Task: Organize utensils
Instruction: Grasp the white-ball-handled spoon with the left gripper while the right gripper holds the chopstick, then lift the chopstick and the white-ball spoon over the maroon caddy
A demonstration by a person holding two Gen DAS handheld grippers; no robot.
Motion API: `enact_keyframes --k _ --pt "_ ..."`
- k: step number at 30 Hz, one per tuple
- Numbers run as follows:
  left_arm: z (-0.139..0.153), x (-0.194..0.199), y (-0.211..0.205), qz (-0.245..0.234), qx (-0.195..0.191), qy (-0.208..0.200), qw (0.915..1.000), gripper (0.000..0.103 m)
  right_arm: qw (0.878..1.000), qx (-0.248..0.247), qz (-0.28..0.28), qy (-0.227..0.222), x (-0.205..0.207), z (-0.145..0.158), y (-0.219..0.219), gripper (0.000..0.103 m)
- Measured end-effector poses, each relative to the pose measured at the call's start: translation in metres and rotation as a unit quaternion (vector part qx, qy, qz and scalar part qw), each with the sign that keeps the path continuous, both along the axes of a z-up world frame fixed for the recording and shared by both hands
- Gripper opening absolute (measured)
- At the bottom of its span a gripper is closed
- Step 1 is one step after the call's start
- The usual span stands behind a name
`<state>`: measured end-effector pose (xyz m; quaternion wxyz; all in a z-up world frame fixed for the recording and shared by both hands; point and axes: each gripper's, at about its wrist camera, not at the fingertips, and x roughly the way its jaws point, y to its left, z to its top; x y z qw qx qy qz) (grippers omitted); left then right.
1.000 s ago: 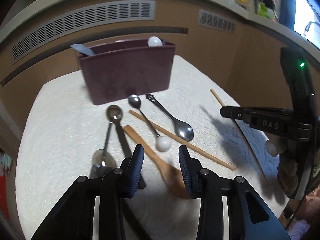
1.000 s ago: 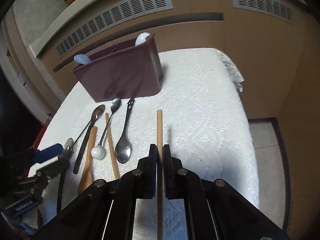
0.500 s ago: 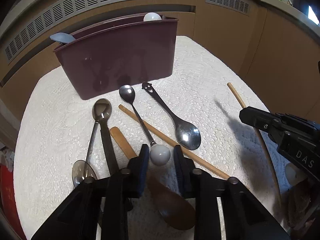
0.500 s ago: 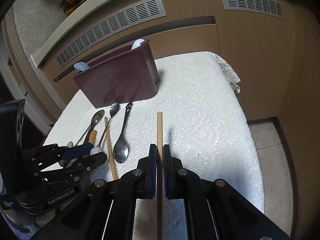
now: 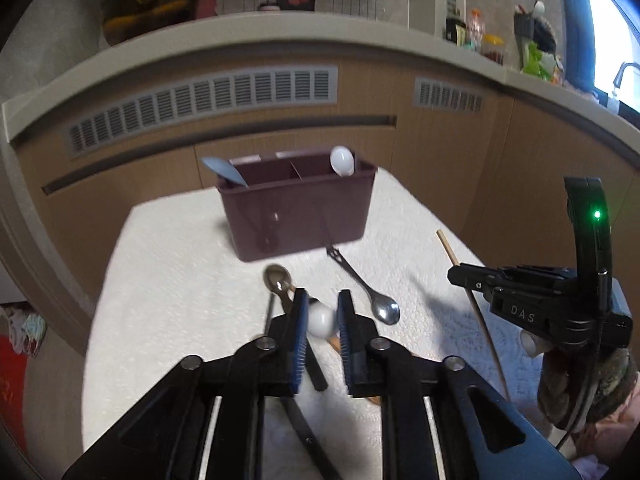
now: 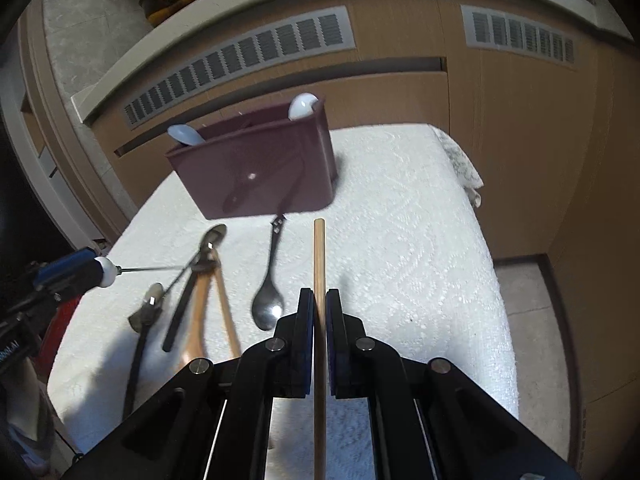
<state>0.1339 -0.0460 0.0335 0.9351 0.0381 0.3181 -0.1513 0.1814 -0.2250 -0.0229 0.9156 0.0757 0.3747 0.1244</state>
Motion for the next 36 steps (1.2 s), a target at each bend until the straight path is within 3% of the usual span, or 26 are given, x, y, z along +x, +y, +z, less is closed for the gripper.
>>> enact_keyframes --k 6,11,13,15,16,20,28,30,36 --pt "0.025 -0.012 0.016 0.014 -0.012 -0.034 0.9993 0.012 0.999 -0.016 0.015 -0.041 -0.015 0.033 0.012 0.006" --pt "0.005 -0.006 0.03 0.016 -0.016 0.023 0.9995 0.014 0.999 -0.027 0.016 -0.034 -0.016 0.036 0.015 0.006" --pt "-0.013 -0.012 0.028 -0.014 -0.012 0.047 0.9987 0.021 0.999 -0.025 0.013 -0.028 -0.016 0.033 0.014 0.006" --pt "-0.029 -0.018 0.022 -0.038 -0.007 0.064 0.9972 0.04 0.999 -0.026 0.011 -0.028 -0.017 0.03 0.013 0.006" --pt "-0.039 -0.021 0.017 -0.051 -0.001 0.07 0.9962 0.041 0.999 -0.026 0.011 -0.028 -0.017 0.029 0.013 0.006" --pt "-0.07 -0.018 -0.003 -0.058 0.033 0.094 0.9933 0.041 0.999 -0.027 0.016 -0.023 -0.017 0.025 0.016 0.006" --pt "-0.103 0.006 -0.023 -0.036 0.064 0.146 0.9866 0.04 1.0 -0.021 0.011 -0.002 -0.013 0.01 0.013 0.006" --pt "-0.103 0.006 -0.023 -0.028 0.065 0.137 0.988 0.023 1.0 -0.02 0.012 0.001 -0.012 0.008 0.013 0.006" --pt "-0.063 -0.009 -0.002 -0.002 0.05 0.072 0.9962 0.023 1.0 -0.015 0.011 -0.016 -0.02 0.02 0.012 0.006"
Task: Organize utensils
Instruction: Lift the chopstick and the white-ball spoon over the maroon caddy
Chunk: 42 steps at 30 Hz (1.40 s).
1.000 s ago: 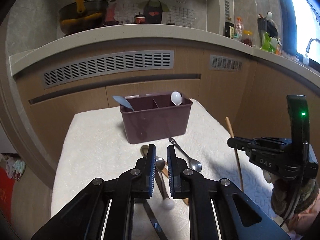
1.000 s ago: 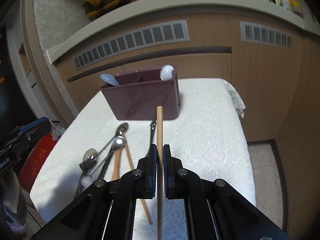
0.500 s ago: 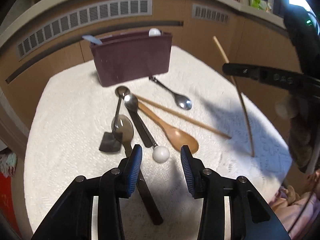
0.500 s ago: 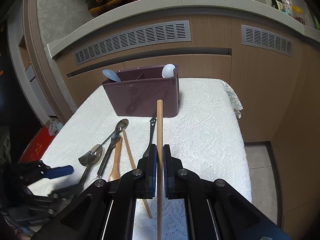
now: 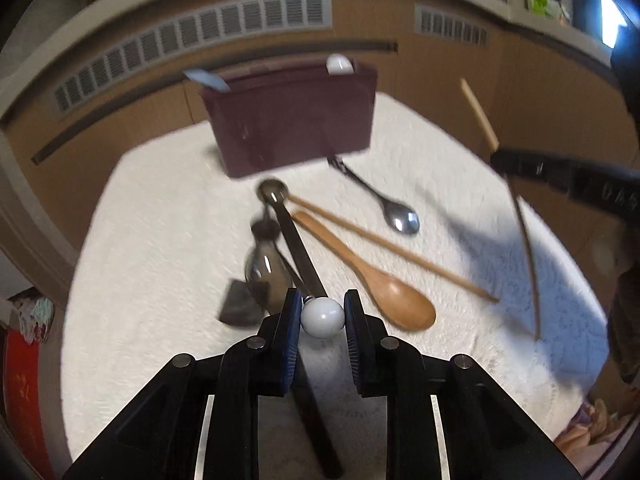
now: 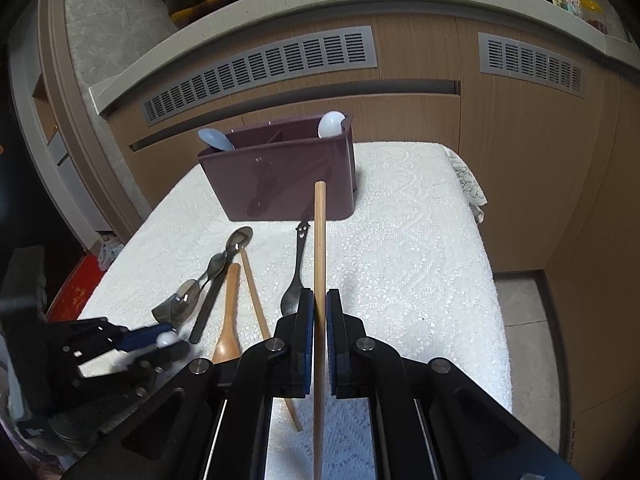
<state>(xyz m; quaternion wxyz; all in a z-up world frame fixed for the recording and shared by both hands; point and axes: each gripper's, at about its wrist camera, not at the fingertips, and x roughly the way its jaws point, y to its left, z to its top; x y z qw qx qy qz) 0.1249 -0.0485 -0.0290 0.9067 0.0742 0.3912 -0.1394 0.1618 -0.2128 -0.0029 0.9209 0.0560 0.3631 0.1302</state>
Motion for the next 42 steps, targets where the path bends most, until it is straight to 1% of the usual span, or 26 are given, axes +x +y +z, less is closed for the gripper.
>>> enact_keyframes --k 4,7,12,19,22,25,29,33,36,38,40,42 --pt "0.043 -0.012 0.018 0.012 -0.021 -0.056 0.9982 0.023 1.0 0.009 0.006 -0.022 -0.008 0.016 0.002 0.006" --pt "0.066 -0.017 0.026 0.015 -0.029 -0.084 0.996 0.023 0.999 0.011 0.014 -0.039 -0.015 0.029 0.005 0.006" --pt "0.09 -0.021 0.033 0.011 -0.048 -0.104 0.9934 0.022 0.998 0.008 0.022 -0.058 -0.02 0.047 0.01 0.006" --pt "0.128 -0.02 0.038 -0.008 -0.09 -0.117 0.9891 0.023 0.995 -0.01 0.027 -0.096 -0.023 0.075 0.016 0.005" --pt "0.15 -0.012 0.039 -0.012 -0.107 -0.127 0.986 0.022 0.993 -0.015 0.029 -0.118 -0.017 0.097 0.017 0.005" --pt "0.176 -0.001 0.041 -0.023 -0.132 -0.139 0.9812 0.023 0.989 -0.019 0.036 -0.144 -0.009 0.122 0.02 0.005" --pt "0.198 0.017 0.043 -0.03 -0.154 -0.145 0.9769 0.023 0.986 -0.025 0.05 -0.159 0.004 0.146 0.024 0.005" --pt "0.215 0.038 0.043 -0.043 -0.174 -0.143 0.9734 0.023 0.981 -0.045 0.051 -0.181 0.02 0.175 0.027 0.005" --pt "0.227 0.052 0.041 -0.047 -0.178 -0.156 0.9705 0.023 0.978 -0.053 0.048 -0.198 0.036 0.198 0.03 0.005" --pt "0.235 0.066 0.04 -0.057 -0.187 -0.161 0.9674 0.023 0.975 -0.058 0.043 -0.21 0.049 0.213 0.032 0.005" --pt "0.241 0.082 0.039 -0.063 -0.199 -0.164 0.9642 0.023 0.973 -0.06 0.036 -0.218 0.062 0.22 0.034 0.005" --pt "0.24 0.101 0.04 -0.065 -0.208 -0.164 0.9621 0.023 0.974 -0.061 0.03 -0.218 0.082 0.222 0.037 0.005"
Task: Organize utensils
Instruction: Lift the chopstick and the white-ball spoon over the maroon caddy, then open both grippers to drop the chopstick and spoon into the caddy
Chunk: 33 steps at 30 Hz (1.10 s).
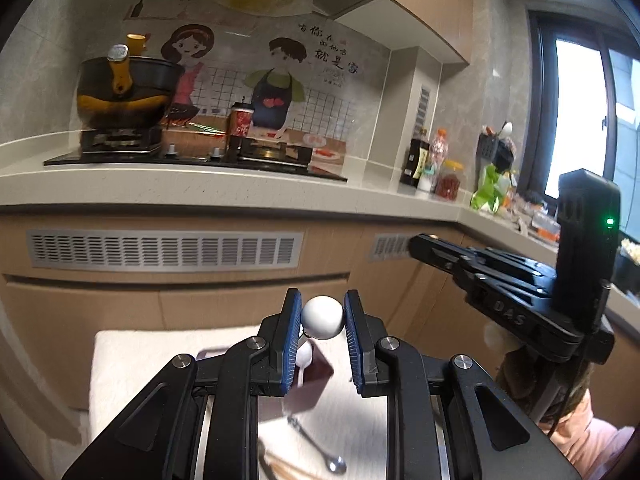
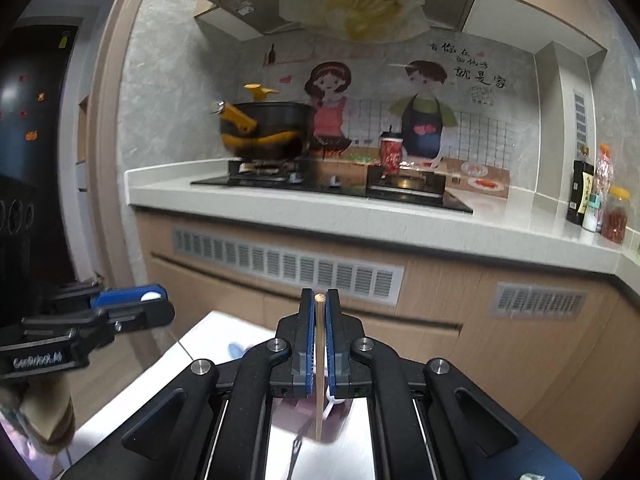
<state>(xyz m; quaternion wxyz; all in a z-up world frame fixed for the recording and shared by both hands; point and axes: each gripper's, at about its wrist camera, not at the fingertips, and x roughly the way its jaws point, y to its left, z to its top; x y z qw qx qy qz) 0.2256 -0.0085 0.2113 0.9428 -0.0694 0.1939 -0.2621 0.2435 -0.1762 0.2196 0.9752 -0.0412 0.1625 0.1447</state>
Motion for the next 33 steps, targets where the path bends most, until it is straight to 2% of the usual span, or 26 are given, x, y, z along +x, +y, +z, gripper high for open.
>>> enact_keyframes --k 3,7,14,17,19,20,21,23,26,31,33 --pt "-0.009 0.028 0.001 -0.005 -0.01 0.015 0.9998 0.023 1.0 0.001 -0.007 0.01 0.031 -0.006 0.003 0.005" --pt "-0.036 0.066 0.002 -0.008 -0.019 0.053 0.9984 0.023 0.999 0.001 -0.002 0.046 0.068 -0.028 0.009 0.005" --pt "-0.097 0.113 0.005 -0.001 -0.02 0.136 0.9906 0.023 0.992 0.005 0.011 0.123 0.11 -0.087 0.017 0.005" --pt "-0.12 0.128 0.007 0.007 -0.024 0.17 0.9852 0.028 0.985 -0.005 0.038 0.167 0.124 -0.116 0.023 0.007" --pt "-0.13 0.129 0.009 0.02 -0.016 0.178 0.9836 0.031 0.981 -0.016 0.044 0.19 0.128 -0.13 0.026 0.028" --pt "-0.132 0.128 0.011 0.025 -0.014 0.178 0.9836 0.031 0.982 -0.02 0.038 0.186 0.125 -0.134 0.026 0.044" --pt "-0.133 0.123 0.014 0.029 -0.013 0.175 0.984 0.033 0.984 -0.026 0.032 0.174 0.12 -0.135 0.025 0.049" --pt "-0.137 0.111 0.018 0.039 -0.009 0.168 0.9849 0.037 0.986 -0.037 0.024 0.161 0.108 -0.138 0.022 0.05" --pt "-0.144 0.093 0.025 0.063 0.006 0.161 0.9849 0.054 0.986 -0.037 0.014 0.159 0.091 -0.145 0.015 0.062" --pt "-0.162 0.055 0.04 0.102 0.035 0.159 0.9814 0.055 0.985 -0.052 -0.002 0.164 0.054 -0.165 0.008 0.065" --pt "-0.172 0.037 0.043 0.108 0.046 0.166 0.9792 0.055 0.984 -0.051 -0.003 0.17 0.041 -0.172 0.005 0.074"
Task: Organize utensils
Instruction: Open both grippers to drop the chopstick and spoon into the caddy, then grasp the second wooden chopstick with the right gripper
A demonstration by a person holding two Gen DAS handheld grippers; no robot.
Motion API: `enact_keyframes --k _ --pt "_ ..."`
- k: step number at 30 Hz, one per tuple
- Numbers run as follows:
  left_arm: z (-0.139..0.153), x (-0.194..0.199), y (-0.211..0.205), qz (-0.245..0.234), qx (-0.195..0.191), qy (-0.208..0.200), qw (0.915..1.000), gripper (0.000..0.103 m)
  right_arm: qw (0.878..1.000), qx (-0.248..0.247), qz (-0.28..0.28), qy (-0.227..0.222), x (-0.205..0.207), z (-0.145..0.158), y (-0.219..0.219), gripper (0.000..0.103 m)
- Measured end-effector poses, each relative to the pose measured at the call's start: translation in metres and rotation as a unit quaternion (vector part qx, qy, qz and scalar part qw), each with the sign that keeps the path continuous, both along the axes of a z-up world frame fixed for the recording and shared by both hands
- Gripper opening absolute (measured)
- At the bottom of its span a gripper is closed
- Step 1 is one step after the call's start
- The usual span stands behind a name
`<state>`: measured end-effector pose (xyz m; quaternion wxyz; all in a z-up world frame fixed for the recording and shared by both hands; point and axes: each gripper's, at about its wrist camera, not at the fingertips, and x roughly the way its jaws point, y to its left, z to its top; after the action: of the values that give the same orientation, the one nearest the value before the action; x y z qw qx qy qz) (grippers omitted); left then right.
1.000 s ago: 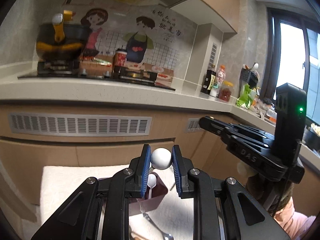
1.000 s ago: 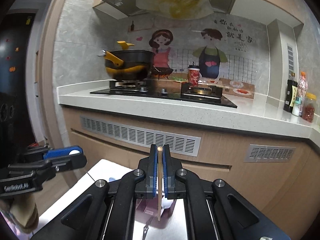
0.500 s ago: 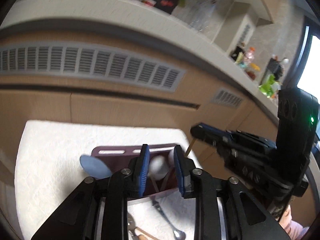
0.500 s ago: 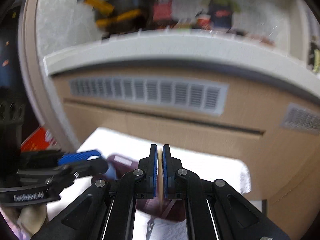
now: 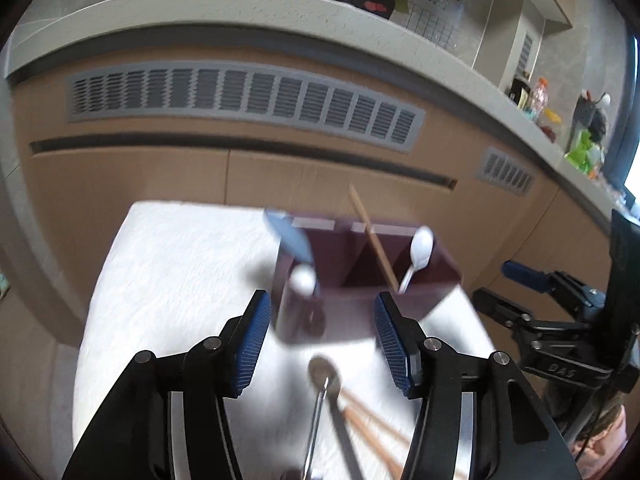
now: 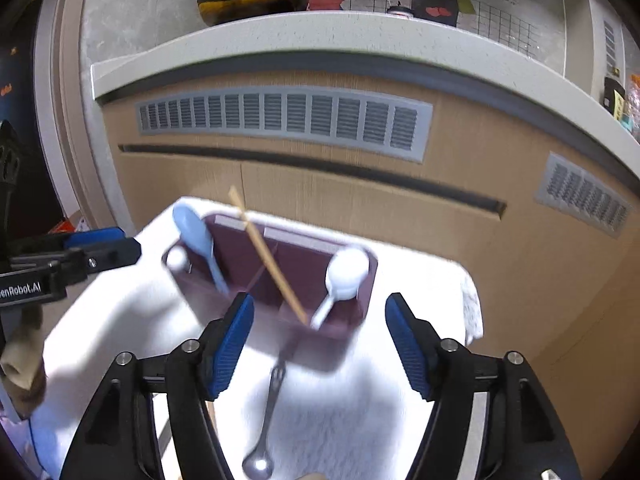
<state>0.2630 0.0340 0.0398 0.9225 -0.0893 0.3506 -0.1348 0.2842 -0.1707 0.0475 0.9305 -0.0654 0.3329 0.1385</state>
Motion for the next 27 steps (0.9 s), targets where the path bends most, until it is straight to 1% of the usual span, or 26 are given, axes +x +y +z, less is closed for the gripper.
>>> enact_keyframes --k 1,3,4,6,8,10,12,14,19,20,21,23,27 --pt "-0.003 -0.006 -0.001 0.002 0.005 0.004 1.0 0.057 1.0 0.002 0.0 0.001 -0.008 -0.004 -0.002 0.076" --pt "-0.015 -0.024 0.002 0.009 0.015 0.014 0.9997 0.065 1.0 0.003 -0.005 0.001 -0.024 -0.01 -0.004 0.08" --pt "-0.018 -0.029 0.001 0.012 0.02 0.017 0.9996 0.066 1.0 0.004 -0.006 0.001 -0.029 -0.013 -0.005 0.081" --pt "-0.029 -0.044 0.0 0.02 0.041 0.025 0.9987 0.066 1.0 0.003 -0.009 0.002 -0.042 -0.019 -0.006 0.086" --pt "-0.039 -0.059 -0.003 0.023 0.063 0.031 0.9973 0.066 1.0 0.004 -0.013 0.006 -0.052 -0.027 -0.004 0.087" --pt "-0.05 -0.074 -0.004 0.016 0.076 0.04 0.9961 0.069 1.0 -0.008 -0.013 0.01 -0.061 -0.035 -0.001 0.089" --pt "-0.057 -0.085 -0.006 0.013 0.084 0.047 0.9952 0.076 0.999 -0.028 -0.009 0.014 -0.071 -0.045 0.006 0.089" --pt "-0.065 -0.096 -0.006 0.012 0.094 0.055 0.994 0.077 0.999 -0.047 0.0 0.019 -0.079 -0.055 0.011 0.089" --pt "-0.078 -0.108 0.0 0.012 0.1 0.08 0.9917 0.078 0.996 -0.078 0.016 0.037 -0.091 -0.073 0.024 0.089" --pt "-0.081 -0.11 0.003 0.015 0.1 0.085 0.9912 0.079 0.996 -0.081 0.019 0.041 -0.092 -0.076 0.026 0.091" --pt "-0.083 -0.112 0.006 0.02 0.1 0.09 0.9907 0.079 0.996 -0.081 0.02 0.045 -0.093 -0.078 0.028 0.095" --pt "-0.085 -0.112 0.012 0.029 0.097 0.095 0.9903 0.079 0.996 -0.073 0.024 0.047 -0.094 -0.078 0.03 0.099" --pt "-0.087 -0.11 0.027 0.05 0.082 0.105 0.9899 0.079 0.996 -0.056 0.044 0.058 -0.094 -0.079 0.032 0.098"
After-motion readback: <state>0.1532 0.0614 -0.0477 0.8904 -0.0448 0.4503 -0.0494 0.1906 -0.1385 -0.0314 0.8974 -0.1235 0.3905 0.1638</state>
